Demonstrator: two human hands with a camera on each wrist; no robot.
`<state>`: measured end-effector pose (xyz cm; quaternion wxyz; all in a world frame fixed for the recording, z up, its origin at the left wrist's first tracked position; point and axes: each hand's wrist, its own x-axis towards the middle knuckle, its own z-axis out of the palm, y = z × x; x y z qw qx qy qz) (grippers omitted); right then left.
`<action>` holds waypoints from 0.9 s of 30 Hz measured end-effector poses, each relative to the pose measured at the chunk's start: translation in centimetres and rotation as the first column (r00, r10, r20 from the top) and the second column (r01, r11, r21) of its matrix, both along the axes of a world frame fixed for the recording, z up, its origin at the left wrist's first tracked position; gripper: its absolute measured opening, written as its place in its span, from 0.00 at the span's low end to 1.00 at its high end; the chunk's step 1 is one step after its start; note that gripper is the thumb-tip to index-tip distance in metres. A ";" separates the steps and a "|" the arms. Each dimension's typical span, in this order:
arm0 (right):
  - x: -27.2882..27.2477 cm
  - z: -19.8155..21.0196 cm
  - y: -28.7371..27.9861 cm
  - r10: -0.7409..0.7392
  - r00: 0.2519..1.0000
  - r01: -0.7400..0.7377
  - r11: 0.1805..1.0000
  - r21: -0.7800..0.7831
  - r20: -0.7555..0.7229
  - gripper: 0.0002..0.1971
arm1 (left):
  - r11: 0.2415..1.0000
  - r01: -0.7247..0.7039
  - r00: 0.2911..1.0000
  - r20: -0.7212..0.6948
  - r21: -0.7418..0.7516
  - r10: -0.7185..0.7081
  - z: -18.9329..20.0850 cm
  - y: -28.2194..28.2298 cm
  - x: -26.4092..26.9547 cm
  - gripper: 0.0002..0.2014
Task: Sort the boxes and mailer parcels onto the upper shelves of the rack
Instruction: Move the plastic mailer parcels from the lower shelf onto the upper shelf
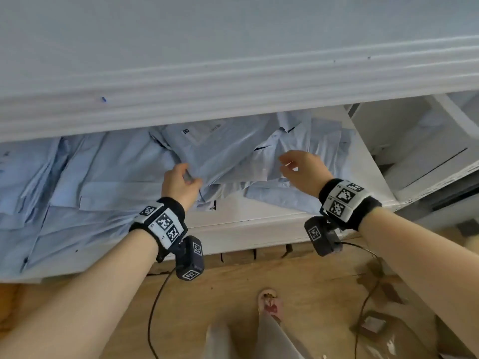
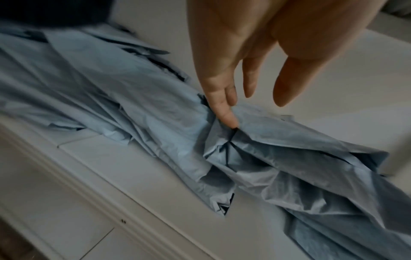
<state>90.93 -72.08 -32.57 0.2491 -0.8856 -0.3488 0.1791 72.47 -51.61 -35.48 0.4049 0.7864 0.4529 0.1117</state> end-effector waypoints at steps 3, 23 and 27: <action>2.1 -1.0 3.5 -0.175 0.970 0.183 0.982 0.036 -0.166 0.16 | 0.997 -0.041 0.999 0.003 -0.068 0.042 -0.8 0.7 0.8 0.22; 5.1 -3.6 1.2 -0.113 0.465 0.675 0.687 0.269 -0.878 0.06 | 0.978 -0.106 0.993 0.069 0.178 0.095 -0.2 0.8 1.8 0.16; 6.4 -4.6 -3.0 -0.193 0.450 0.718 0.659 0.225 -0.872 0.06 | 0.976 0.042 0.999 -0.014 0.215 -0.040 0.5 0.3 4.8 0.23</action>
